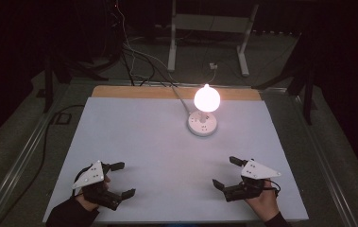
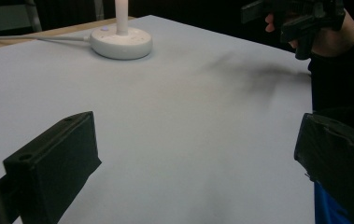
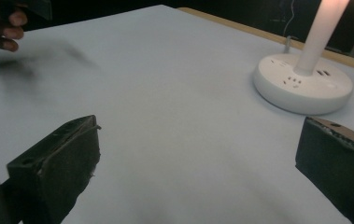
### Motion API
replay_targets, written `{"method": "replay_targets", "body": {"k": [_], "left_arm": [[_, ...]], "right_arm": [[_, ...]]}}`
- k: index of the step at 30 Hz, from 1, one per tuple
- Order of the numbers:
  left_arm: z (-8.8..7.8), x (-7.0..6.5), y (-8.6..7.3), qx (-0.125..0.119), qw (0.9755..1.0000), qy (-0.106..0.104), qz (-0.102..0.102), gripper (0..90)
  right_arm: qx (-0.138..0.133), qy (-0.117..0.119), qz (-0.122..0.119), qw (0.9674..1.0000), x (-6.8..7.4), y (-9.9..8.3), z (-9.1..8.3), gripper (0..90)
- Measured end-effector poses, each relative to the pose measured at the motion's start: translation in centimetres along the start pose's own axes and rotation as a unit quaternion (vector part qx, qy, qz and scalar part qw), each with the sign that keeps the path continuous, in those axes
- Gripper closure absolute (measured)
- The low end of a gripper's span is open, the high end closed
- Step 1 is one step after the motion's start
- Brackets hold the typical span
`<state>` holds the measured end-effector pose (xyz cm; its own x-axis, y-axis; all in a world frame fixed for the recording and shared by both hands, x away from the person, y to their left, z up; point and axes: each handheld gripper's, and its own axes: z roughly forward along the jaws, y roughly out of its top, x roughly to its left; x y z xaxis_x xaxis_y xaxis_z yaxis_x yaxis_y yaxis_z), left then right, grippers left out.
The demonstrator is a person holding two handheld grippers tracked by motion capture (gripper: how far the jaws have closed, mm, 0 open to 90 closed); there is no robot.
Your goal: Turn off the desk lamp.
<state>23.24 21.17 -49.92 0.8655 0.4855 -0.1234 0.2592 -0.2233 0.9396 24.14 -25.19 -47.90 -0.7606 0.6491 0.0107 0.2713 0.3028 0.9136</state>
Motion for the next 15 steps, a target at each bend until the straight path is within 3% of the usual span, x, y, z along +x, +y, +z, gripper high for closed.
{"method": "replay_targets", "body": {"k": [15], "left_arm": [[0.0, 0.1, 0.0, -0.001, 1.0000, 0.001, 0.000, 0.5]], "right_arm": [[-0.019, 0.000, -0.011, 0.9998, -0.4, 2.6, 0.1, 0.0]]}}
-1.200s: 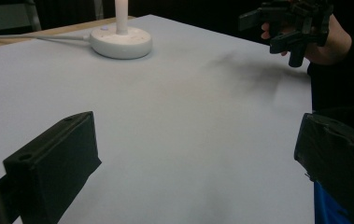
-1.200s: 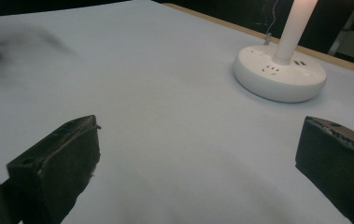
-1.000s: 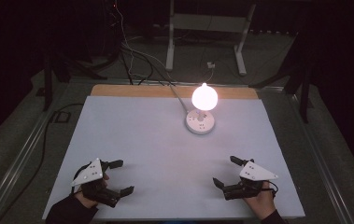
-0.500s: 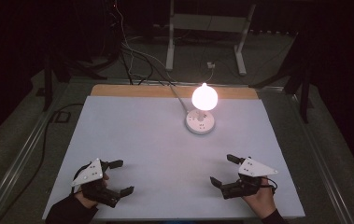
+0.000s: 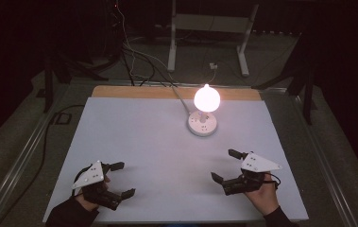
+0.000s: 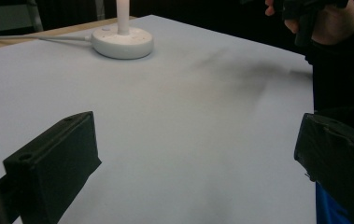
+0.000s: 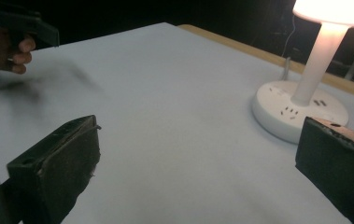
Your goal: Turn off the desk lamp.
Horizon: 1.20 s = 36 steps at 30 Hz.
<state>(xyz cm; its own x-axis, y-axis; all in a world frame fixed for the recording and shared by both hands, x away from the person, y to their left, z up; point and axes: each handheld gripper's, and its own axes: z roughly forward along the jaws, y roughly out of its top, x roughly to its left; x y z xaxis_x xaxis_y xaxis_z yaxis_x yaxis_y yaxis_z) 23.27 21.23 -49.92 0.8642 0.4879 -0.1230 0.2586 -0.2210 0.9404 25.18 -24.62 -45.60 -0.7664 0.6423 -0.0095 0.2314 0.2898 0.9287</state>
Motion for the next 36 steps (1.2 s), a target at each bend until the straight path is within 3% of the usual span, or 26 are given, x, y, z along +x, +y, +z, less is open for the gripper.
{"method": "replay_targets", "body": {"k": [17, 36], "left_arm": [[-0.1, 0.0, 0.0, -0.001, 1.0000, -0.001, 0.000, 0.5], [-0.1, 0.0, 0.0, 0.000, 1.0000, 0.001, 0.000, 0.5]], "right_arm": [[-0.013, -0.015, -0.004, 0.9998, -1.6, 2.6, 1.5, 0.0], [-0.001, -0.033, 0.000, 0.9995, -3.5, 3.5, 3.2, 0.0]]}}
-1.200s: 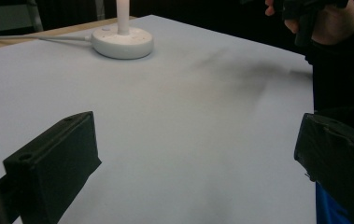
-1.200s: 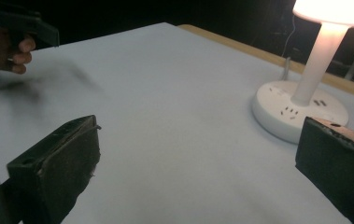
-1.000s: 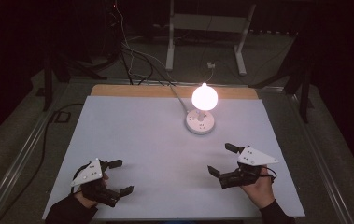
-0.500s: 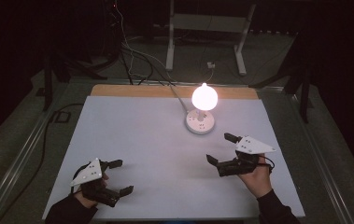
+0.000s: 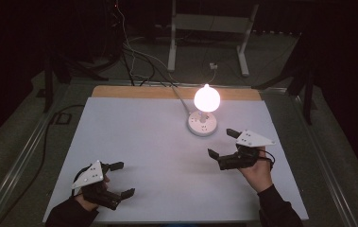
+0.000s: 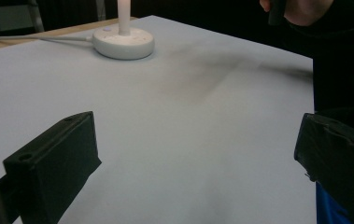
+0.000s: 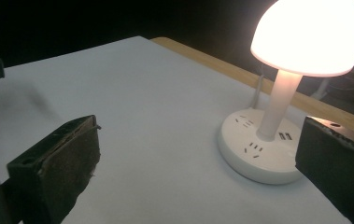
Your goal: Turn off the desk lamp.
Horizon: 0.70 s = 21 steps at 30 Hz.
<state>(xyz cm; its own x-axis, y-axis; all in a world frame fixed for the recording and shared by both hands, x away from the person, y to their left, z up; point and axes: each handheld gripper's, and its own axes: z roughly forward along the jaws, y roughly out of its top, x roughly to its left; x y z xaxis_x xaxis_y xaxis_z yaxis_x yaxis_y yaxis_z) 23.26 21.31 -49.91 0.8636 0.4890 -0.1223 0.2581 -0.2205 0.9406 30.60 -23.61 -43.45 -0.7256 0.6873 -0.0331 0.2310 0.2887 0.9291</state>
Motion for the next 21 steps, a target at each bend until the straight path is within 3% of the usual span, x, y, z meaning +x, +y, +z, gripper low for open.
{"method": "replay_targets", "body": {"k": [21], "left_arm": [[-0.1, 0.0, 0.0, -0.001, 1.0000, 0.000, -0.001, 0.5]], "right_arm": [[0.023, -0.021, 0.008, 0.9995, -2.2, 0.0, 3.1, 0.0]]}}
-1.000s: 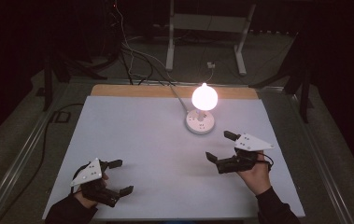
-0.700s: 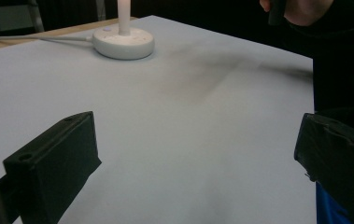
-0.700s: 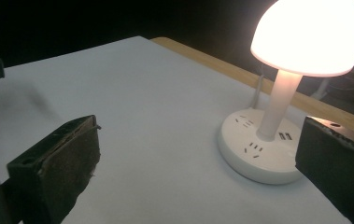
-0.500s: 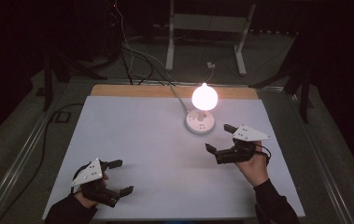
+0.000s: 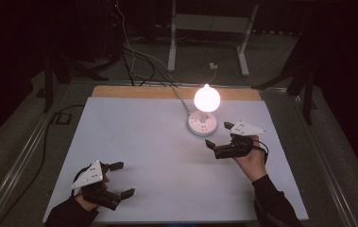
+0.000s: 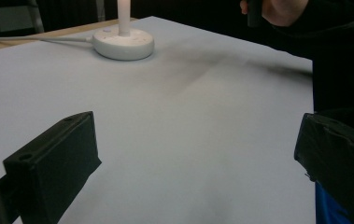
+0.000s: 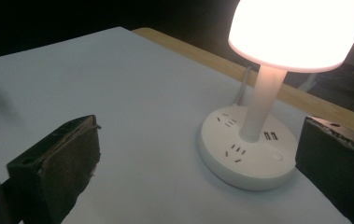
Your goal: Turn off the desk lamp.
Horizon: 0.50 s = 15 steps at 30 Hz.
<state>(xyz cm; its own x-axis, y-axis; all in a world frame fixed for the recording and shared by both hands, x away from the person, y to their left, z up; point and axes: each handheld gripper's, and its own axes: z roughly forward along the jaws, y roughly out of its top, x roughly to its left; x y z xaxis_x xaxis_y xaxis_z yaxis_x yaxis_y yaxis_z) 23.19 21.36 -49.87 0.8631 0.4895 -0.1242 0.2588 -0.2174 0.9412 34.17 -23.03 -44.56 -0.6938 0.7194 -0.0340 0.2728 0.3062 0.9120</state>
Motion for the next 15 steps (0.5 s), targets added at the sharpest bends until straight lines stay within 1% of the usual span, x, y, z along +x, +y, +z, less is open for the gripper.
{"method": "replay_targets", "body": {"k": [1, 2, 5, 7, 9, 11, 14, 15], "left_arm": [[0.0, 0.0, 0.0, -0.001, 1.0000, 0.000, 0.000, 0.5], [0.0, 0.0, 0.0, -0.002, 1.0000, -0.001, -0.002, 0.4], [0.0, 0.0, 0.0, 0.001, 1.0000, -0.001, 0.001, 0.5], [0.0, 0.0, 0.0, -0.001, 1.0000, -0.001, 0.000, 0.5], [0.0, 0.0, 0.0, -0.001, 1.0000, 0.000, -0.001, 0.5], [0.0, 0.0, 0.0, 0.001, 1.0000, 0.000, 0.000, 0.5], [0.0, 0.0, 0.0, -0.001, 1.0000, 0.000, -0.002, 0.5], [0.0, 0.0, 0.0, 0.000, 1.0000, 0.001, -0.001, 0.4]], "right_arm": [[0.000, 0.000, 0.000, 1.0000, 0.0, 0.0, 0.0, 0.0], [0.002, 0.000, 0.005, 1.0000, -0.1, -0.1, 0.2, 0.0], [0.003, -0.001, 0.017, 0.9998, -0.6, -0.3, 0.7, 0.0], [0.005, -0.008, 0.018, 0.9998, -0.9, -0.4, 1.1, 0.0], [0.005, -0.008, 0.029, 0.9995, -1.3, -0.4, 1.5, 0.0], [0.010, -0.012, 0.037, 0.9992, -1.8, -0.5, 1.9, 0.0], [0.019, -0.024, 0.041, 0.9987, -2.4, -0.6, 2.7, 0.0], [0.019, -0.032, 0.042, 0.9984, -2.6, -0.6, 2.9, 0.0]]}}
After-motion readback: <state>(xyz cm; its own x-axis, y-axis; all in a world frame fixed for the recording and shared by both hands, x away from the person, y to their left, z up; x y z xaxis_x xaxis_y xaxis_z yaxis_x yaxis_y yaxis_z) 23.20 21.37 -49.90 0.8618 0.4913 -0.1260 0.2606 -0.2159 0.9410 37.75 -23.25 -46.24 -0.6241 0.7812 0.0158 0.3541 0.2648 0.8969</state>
